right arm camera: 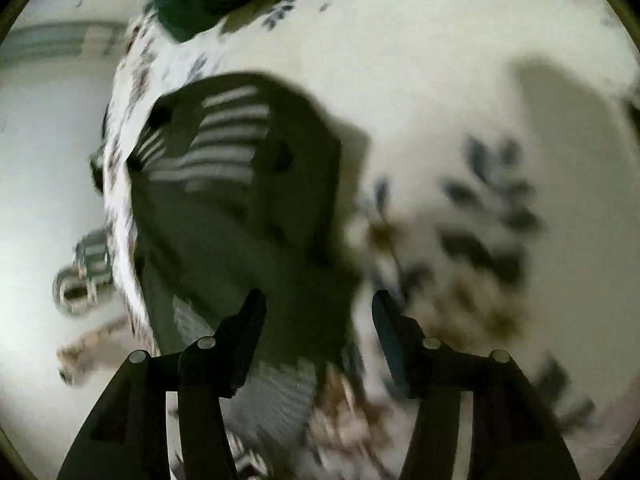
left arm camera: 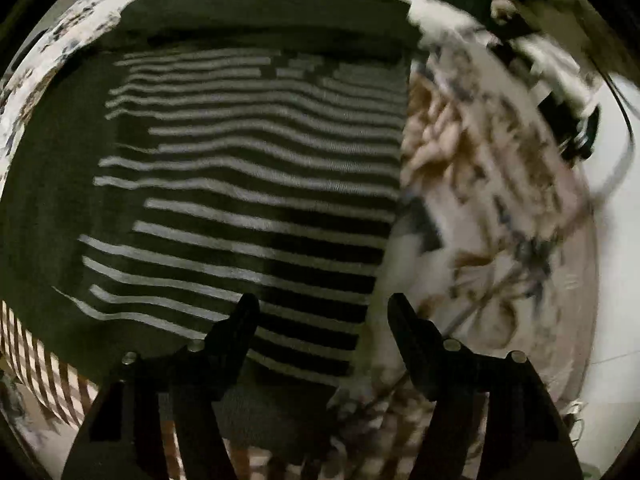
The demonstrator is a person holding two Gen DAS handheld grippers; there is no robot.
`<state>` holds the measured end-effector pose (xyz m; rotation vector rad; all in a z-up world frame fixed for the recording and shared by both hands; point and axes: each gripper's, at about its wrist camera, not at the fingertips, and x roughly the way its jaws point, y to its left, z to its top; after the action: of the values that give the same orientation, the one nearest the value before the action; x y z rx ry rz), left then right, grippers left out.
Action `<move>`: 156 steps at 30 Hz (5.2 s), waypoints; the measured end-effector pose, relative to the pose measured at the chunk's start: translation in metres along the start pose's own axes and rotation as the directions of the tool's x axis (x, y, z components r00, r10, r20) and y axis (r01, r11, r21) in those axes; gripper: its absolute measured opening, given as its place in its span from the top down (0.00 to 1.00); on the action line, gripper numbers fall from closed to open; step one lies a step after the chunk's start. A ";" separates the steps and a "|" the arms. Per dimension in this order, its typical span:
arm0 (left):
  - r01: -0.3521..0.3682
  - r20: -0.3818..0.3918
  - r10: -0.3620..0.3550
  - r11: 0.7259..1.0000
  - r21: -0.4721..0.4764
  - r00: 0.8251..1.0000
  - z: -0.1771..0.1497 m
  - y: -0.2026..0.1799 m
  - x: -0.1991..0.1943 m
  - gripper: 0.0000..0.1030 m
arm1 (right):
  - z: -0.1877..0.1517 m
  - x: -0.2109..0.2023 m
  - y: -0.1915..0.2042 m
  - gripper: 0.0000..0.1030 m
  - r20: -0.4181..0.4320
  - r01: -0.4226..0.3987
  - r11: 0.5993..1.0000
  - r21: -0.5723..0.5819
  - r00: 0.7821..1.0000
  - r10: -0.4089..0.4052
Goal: Fold small clothes
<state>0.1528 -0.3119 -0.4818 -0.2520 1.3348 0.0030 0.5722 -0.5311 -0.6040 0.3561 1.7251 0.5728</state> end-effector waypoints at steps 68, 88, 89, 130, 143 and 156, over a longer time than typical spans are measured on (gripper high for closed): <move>0.170 0.041 -0.186 0.761 -0.626 0.982 0.017 0.435 -0.031 0.87 | 0.160 0.271 0.486 0.42 0.066 0.219 0.964 -0.150 0.975 -0.211; 0.027 0.010 -0.025 0.963 -0.266 1.000 0.044 0.376 -0.043 0.95 | -0.289 0.309 0.269 0.73 -0.082 0.137 0.962 0.236 0.989 -0.121; 0.016 0.024 -0.010 0.966 -0.259 1.000 0.044 0.379 -0.050 0.95 | -0.299 0.314 0.267 0.78 -0.065 0.123 0.962 0.244 0.992 -0.110; 0.416 0.094 -0.413 0.909 -0.024 0.906 0.410 0.392 -0.008 0.45 | -0.223 0.233 0.230 0.43 0.296 -0.051 0.854 0.518 0.947 -0.122; 0.296 -0.020 -0.304 0.938 -0.178 0.952 0.101 0.406 -0.081 0.45 | -0.364 0.254 0.287 0.58 0.224 0.061 0.883 0.465 0.957 -0.184; 0.208 0.062 -0.202 0.973 -0.101 0.977 0.079 0.379 -0.084 0.97 | -0.378 0.334 0.306 0.92 0.201 0.003 0.897 0.442 0.974 -0.102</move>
<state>0.1538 0.0832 -0.4526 -0.4769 1.2541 -0.0932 0.1069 -0.1700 -0.6495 0.6657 1.6318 0.0874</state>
